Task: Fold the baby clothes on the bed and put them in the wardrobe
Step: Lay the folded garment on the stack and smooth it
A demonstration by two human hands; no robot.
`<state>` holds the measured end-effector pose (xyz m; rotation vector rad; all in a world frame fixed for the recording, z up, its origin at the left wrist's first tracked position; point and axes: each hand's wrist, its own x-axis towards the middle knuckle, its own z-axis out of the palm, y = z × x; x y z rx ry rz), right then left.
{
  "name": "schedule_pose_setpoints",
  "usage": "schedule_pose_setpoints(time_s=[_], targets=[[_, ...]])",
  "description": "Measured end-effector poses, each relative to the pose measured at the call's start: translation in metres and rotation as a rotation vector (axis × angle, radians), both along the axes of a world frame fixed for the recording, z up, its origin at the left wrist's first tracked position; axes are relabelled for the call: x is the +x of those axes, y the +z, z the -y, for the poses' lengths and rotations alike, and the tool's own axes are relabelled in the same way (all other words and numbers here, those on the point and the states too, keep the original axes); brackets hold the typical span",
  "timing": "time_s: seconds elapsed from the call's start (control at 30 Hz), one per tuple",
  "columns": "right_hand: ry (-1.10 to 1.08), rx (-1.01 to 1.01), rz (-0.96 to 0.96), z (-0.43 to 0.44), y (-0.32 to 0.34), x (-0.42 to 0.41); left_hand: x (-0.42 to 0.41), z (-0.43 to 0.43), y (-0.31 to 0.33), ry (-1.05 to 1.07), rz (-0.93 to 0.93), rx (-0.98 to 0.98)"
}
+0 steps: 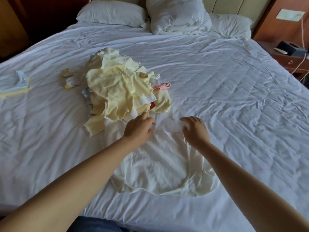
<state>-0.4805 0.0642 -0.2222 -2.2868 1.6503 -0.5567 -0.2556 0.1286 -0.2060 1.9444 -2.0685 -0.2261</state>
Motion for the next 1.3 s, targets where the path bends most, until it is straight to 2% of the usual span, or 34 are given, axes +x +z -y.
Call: schedule_pose_setpoints(time_s=[0.13, 0.33, 0.53, 0.63, 0.83, 0.9, 1.0, 1.1, 1.23, 1.3], targets=[[-0.157, 0.055, 0.036, -0.003, -0.003, -0.040, -0.058, -0.001, 0.001, -0.144, -0.231, 0.130], [-0.069, 0.209, 0.035, -0.007, -0.013, -0.061, -0.111, 0.004, -0.017, -0.123, -0.386, 0.372], [-0.015, 0.267, -0.151, 0.004, -0.015, -0.066, -0.126, 0.012, -0.029, -0.014, -0.446, 0.314], [-0.002, 0.239, -0.143, 0.006, -0.012, -0.067, -0.130, 0.017, -0.034, -0.001, -0.433, 0.265], [-0.039, 0.202, -0.187, 0.012, -0.007, -0.074, -0.125, 0.015, -0.022, 0.012, -0.584, 0.250], [-0.055, 0.178, -0.134, 0.012, -0.002, -0.072, -0.118, 0.010, -0.017, 0.023, -0.605, 0.280], [-0.098, 0.111, 0.100, 0.009, 0.012, -0.057, -0.105, -0.004, -0.010, 0.057, -0.704, 0.346], [0.029, 0.024, 0.278, -0.002, 0.025, -0.032, -0.092, -0.023, 0.004, 0.079, -0.719, 0.378], [0.223, 0.055, 0.312, -0.028, 0.032, 0.010, -0.072, -0.051, 0.014, 0.077, -0.627, 0.485], [0.296, 0.174, 0.276, -0.038, 0.026, 0.026, -0.061, -0.063, 0.013, 0.065, -0.549, 0.570]])
